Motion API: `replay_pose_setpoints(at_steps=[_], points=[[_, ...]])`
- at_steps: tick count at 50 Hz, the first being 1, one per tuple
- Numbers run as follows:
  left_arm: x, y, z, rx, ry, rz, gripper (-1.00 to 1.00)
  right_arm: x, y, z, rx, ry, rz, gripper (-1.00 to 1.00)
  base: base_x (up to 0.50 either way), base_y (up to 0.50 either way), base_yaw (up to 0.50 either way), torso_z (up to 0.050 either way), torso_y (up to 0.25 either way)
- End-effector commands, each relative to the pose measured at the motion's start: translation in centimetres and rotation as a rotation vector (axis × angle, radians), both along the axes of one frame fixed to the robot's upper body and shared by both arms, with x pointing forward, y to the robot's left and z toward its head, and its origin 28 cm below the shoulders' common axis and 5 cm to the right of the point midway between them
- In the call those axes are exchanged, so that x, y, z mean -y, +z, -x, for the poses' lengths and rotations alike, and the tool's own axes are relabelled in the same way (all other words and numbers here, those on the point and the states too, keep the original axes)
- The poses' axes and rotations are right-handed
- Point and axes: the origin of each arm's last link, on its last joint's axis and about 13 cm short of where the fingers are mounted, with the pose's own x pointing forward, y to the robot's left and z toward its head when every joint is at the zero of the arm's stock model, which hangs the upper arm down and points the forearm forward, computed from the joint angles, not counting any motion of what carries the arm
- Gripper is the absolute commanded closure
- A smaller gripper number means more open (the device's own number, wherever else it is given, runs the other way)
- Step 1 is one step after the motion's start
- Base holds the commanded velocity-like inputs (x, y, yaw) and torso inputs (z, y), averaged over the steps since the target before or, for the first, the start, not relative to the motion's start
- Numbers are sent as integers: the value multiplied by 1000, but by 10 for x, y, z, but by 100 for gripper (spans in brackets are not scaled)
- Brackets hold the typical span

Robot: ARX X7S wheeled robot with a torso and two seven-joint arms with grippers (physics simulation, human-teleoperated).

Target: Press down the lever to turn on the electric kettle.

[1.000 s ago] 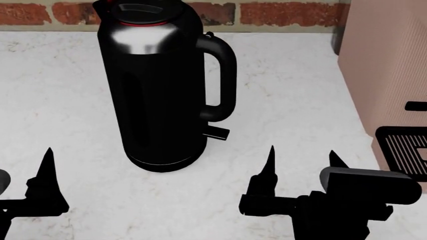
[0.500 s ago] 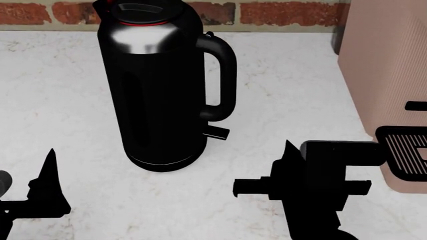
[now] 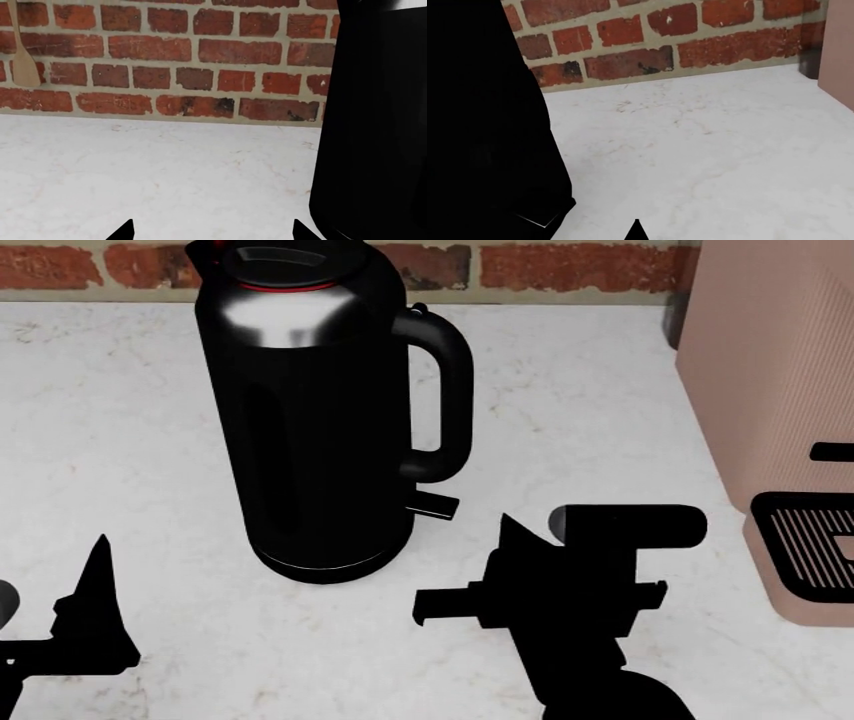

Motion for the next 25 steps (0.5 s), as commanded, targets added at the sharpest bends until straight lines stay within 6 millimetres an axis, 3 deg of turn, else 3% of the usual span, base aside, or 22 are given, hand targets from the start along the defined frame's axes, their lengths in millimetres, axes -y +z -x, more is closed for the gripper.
replay_pose_setpoints(at_steps=[1, 12, 25], points=[[0, -1, 1, 1, 0, 0, -100, -4, 4, 2, 19, 29, -17, 100, 0, 0, 0, 0, 0], [-1, -3, 0, -1, 6, 2, -100, -5, 15, 5, 58, 19, -30, 100, 0, 0, 0, 0, 0], [-1, -5, 1, -7, 5, 7, -100, -14, 16, 4, 58, 55, -16, 100, 0, 0, 0, 0, 0]])
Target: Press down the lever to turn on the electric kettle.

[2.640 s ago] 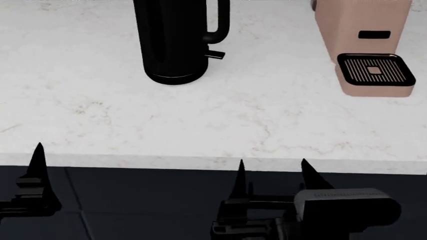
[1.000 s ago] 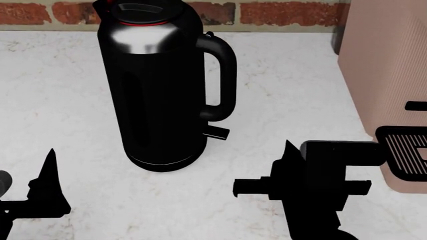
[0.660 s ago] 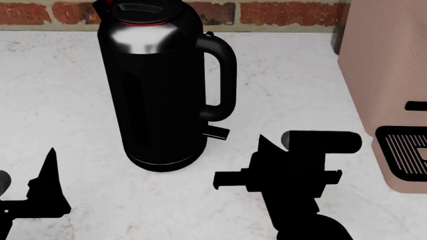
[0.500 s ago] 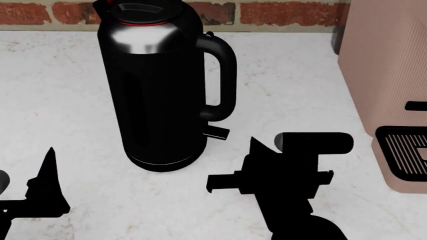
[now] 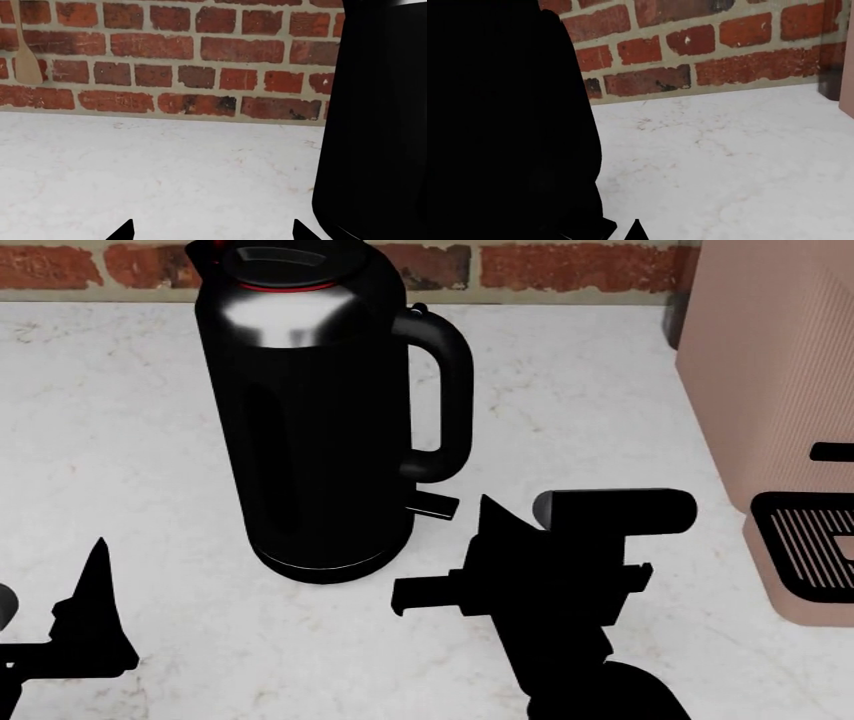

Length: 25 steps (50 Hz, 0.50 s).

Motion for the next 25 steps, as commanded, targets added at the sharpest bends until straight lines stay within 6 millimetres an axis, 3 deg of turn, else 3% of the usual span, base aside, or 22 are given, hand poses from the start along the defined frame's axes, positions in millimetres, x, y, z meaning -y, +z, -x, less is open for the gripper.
replay_pose_setpoints(at_steps=[1, 25], points=[[0, -2, 0, -4, 0, 2, -100, -5, 2, 1, 9, 18, 3, 100, 0, 0, 0, 0, 0], [-3, -9, -3, -16, 5, 13, -100, -15, 8, -1, 24, 64, -6, 100, 0, 0, 0, 0, 0]])
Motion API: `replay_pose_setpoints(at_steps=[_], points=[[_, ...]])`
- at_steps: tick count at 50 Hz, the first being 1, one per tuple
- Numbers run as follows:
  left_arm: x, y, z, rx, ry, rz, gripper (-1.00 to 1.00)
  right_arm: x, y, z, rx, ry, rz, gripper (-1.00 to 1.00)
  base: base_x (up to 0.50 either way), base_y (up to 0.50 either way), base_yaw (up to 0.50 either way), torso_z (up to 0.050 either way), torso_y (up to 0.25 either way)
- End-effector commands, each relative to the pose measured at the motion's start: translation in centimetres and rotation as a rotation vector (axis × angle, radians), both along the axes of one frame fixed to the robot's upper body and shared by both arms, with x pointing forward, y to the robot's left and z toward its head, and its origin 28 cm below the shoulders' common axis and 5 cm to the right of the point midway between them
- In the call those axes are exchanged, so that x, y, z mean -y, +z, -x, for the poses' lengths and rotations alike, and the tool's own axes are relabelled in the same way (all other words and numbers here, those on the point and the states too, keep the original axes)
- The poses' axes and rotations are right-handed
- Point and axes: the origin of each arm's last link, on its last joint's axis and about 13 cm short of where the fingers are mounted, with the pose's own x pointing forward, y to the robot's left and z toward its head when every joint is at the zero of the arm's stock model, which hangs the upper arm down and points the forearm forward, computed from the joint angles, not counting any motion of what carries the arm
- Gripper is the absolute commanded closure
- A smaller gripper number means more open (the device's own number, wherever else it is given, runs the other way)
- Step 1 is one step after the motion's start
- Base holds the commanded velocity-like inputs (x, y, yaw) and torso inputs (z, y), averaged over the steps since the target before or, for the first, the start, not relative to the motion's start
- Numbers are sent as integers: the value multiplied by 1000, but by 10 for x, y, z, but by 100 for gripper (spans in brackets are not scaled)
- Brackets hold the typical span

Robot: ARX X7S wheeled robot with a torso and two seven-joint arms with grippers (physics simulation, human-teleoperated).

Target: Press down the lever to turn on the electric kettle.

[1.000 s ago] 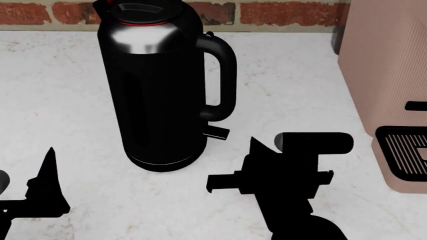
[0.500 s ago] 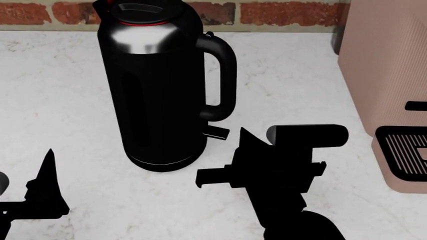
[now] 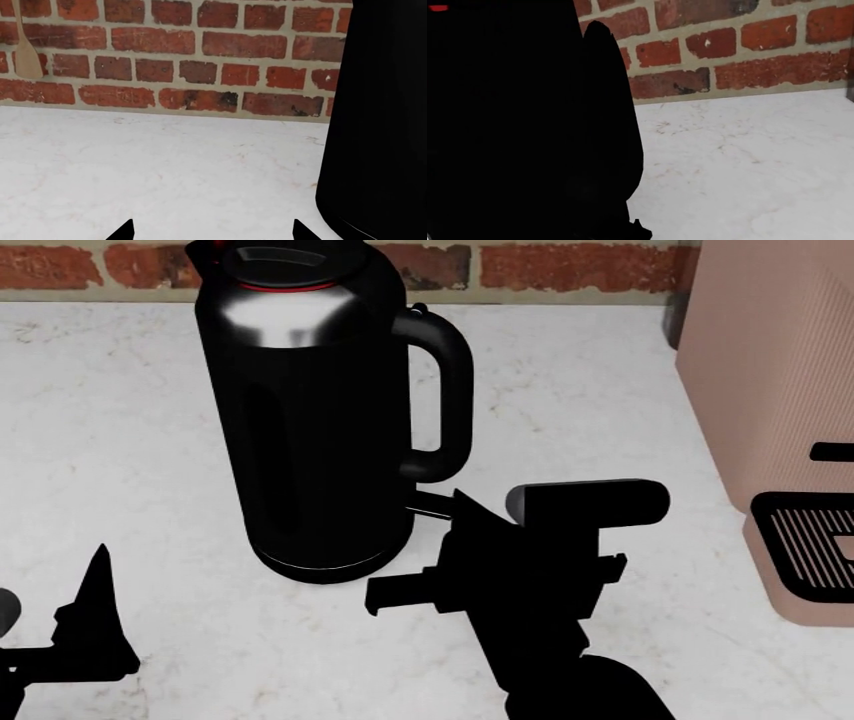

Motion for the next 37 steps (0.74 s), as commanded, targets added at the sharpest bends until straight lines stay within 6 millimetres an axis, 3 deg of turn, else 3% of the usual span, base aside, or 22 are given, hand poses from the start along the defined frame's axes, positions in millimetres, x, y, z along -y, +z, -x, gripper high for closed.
replay_pose_setpoints(at_steps=[1, 13, 37], points=[[-1, -4, -2, -8, 2, 8, -100, -4, 3, -1, 8, 18, -3, 100, 0, 0, 0, 0, 0], [-2, -4, 0, -8, 5, 11, -100, -10, -33, -10, -95, 33, 93, 100, 2, 0, 1, 0, 0], [-3, -4, 0, -7, 4, 12, -100, -7, -74, -9, -201, 21, 134, 100, 2, 1, 3, -1, 0]])
